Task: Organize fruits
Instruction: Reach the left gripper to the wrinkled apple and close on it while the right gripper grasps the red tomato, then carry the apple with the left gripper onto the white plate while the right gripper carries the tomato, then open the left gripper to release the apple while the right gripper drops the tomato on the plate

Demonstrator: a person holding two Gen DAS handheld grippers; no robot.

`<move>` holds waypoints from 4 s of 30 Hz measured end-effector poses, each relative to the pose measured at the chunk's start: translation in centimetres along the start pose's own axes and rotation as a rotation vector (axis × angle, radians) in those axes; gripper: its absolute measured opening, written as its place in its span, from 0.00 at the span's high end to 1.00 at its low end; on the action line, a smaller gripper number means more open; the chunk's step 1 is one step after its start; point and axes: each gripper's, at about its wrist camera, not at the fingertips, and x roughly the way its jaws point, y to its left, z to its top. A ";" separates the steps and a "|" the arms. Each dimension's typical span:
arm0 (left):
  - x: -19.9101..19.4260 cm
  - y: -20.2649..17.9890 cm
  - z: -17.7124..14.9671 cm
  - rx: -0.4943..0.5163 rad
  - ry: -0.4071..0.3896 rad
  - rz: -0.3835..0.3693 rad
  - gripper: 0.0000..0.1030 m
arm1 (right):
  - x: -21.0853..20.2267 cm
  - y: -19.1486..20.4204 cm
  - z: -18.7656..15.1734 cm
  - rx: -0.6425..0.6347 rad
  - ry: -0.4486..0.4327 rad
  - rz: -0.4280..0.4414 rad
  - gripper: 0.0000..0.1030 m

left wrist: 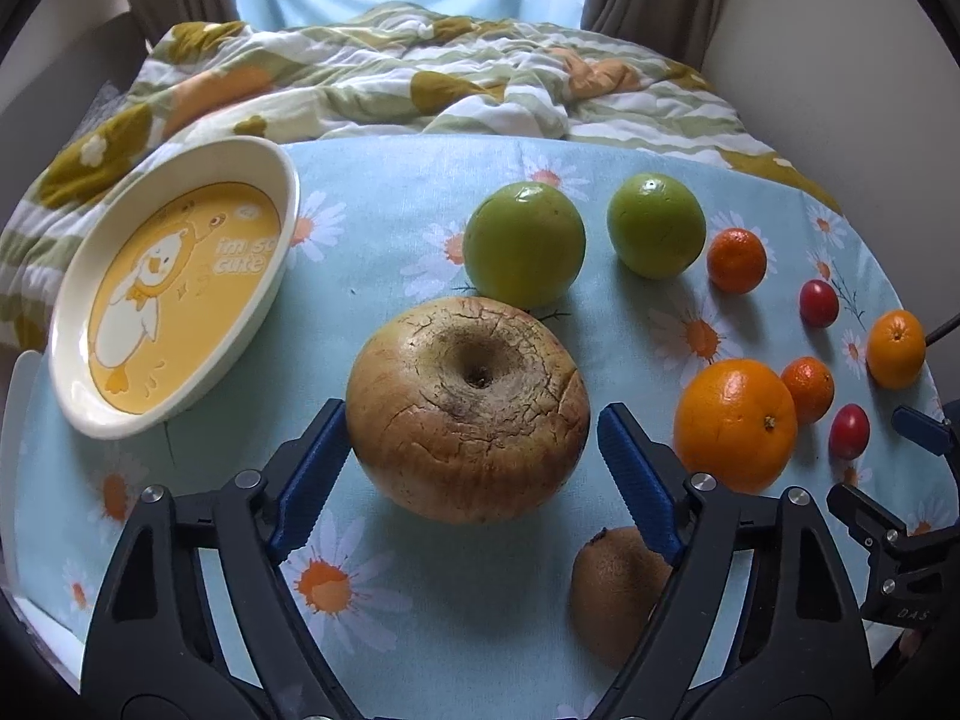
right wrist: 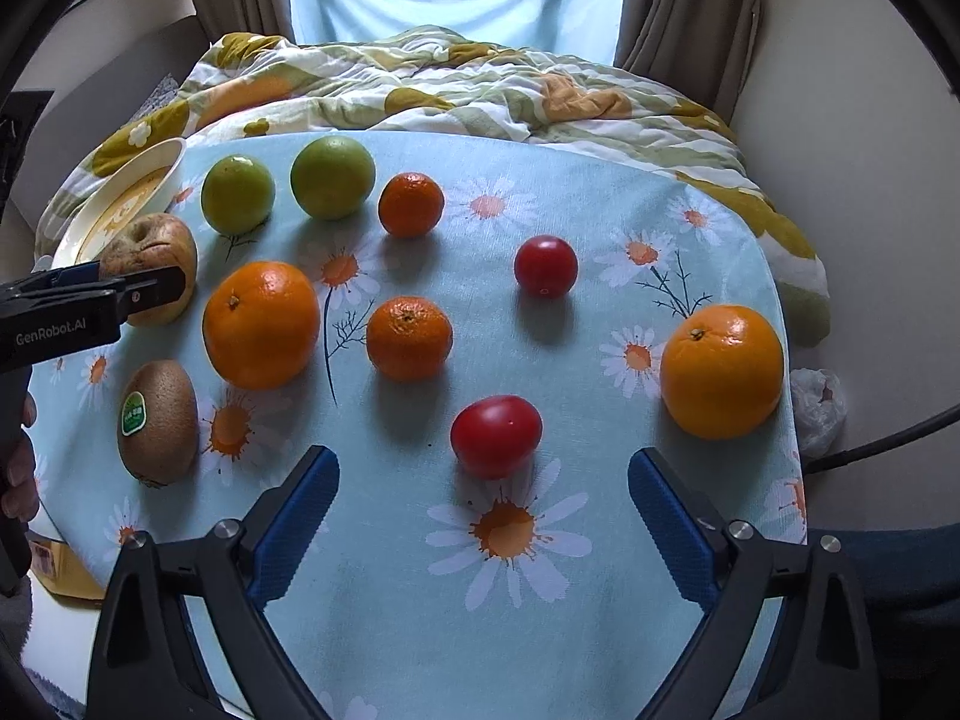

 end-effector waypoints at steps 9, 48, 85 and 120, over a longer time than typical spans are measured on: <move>0.2 -0.2 -0.4 0.009 0.005 0.029 0.21 | 1.9 -0.3 0.0 -0.022 0.030 0.033 0.31; -9.4 7.7 2.5 -0.147 -0.169 0.023 0.21 | -4.5 6.4 8.3 -0.090 -0.115 0.158 0.69; 4.5 19.6 11.2 0.245 -0.018 -0.041 0.15 | 1.6 20.7 18.1 0.105 -0.078 0.059 0.69; -2.1 25.2 4.1 -0.025 0.038 0.000 0.00 | 7.4 27.2 20.9 -0.232 -0.029 0.297 0.69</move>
